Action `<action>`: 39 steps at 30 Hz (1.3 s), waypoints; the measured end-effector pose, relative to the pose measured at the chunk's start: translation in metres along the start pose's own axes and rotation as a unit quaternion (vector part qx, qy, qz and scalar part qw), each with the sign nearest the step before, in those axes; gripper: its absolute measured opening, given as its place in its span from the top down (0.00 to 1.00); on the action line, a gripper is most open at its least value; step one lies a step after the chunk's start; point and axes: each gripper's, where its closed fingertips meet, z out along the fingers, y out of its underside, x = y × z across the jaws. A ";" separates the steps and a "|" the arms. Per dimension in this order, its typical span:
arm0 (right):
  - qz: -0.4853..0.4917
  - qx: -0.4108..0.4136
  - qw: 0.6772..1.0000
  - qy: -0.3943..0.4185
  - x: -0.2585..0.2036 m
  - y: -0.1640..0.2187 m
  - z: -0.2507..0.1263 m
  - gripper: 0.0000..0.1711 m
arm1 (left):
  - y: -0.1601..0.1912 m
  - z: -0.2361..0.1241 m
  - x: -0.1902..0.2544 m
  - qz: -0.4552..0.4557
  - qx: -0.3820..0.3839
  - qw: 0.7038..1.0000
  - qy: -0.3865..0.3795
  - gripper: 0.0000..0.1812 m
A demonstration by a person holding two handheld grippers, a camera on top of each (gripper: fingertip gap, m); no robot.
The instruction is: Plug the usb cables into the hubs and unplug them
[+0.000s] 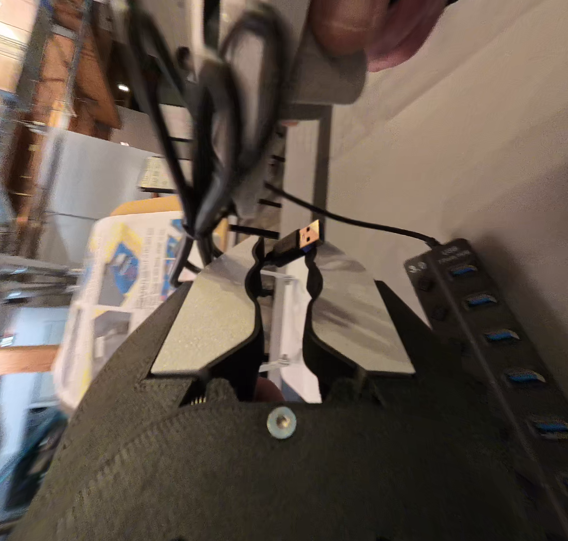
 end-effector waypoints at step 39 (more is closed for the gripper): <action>-0.062 -0.109 0.992 0.008 -0.002 0.045 0.012 1.00 | -0.070 -0.050 0.027 -0.337 0.213 0.865 0.305 0.46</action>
